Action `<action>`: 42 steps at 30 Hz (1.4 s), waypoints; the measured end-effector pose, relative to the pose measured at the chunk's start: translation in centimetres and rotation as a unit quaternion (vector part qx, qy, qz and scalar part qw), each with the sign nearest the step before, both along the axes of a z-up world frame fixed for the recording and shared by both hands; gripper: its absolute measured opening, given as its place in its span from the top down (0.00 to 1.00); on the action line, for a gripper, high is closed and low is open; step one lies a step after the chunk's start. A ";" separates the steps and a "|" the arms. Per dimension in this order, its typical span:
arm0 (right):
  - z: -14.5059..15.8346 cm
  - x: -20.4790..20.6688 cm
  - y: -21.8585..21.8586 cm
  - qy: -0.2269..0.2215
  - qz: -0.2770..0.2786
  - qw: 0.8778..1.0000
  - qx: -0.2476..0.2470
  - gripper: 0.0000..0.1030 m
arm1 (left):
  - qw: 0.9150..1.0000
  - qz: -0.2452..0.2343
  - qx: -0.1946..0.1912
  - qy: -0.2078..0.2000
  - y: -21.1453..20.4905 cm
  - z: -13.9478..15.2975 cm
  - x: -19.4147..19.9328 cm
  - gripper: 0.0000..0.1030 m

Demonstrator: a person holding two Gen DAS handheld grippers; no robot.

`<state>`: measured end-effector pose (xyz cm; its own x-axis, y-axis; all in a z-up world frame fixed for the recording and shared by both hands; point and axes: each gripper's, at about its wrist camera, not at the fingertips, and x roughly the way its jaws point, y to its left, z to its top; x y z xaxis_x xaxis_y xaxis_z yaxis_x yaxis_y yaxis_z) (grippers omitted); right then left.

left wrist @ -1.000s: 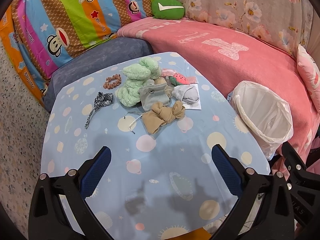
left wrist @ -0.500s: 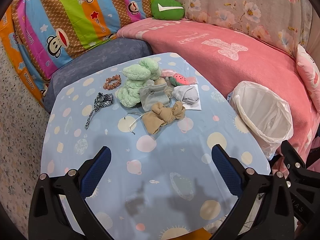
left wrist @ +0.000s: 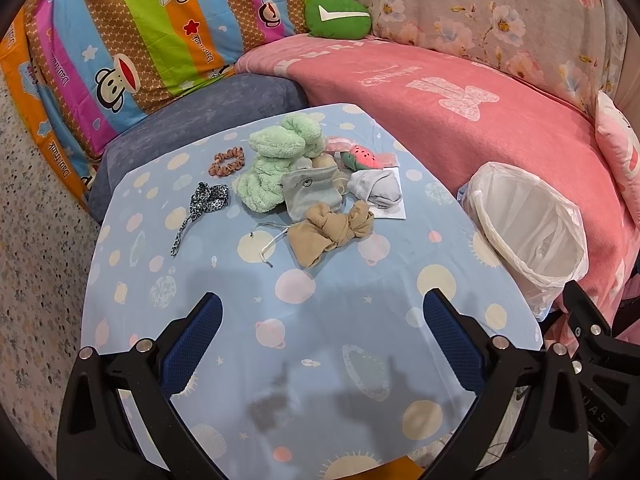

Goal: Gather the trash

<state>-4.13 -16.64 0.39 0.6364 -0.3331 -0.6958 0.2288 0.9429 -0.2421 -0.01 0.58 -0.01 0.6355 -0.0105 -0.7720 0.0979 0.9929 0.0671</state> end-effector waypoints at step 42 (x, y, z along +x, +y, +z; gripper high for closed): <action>-0.3 0.2 -0.3 0.003 -0.008 1.000 -0.002 0.07 | 1.000 -0.009 0.003 0.001 -0.8 -0.2 0.1 0.07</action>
<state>-3.89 -16.97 0.12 0.6276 -0.3450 -0.6979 0.2423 0.9385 -0.2461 0.10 -0.20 -0.26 0.6344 -0.0177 -0.7728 0.1167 0.9905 0.0732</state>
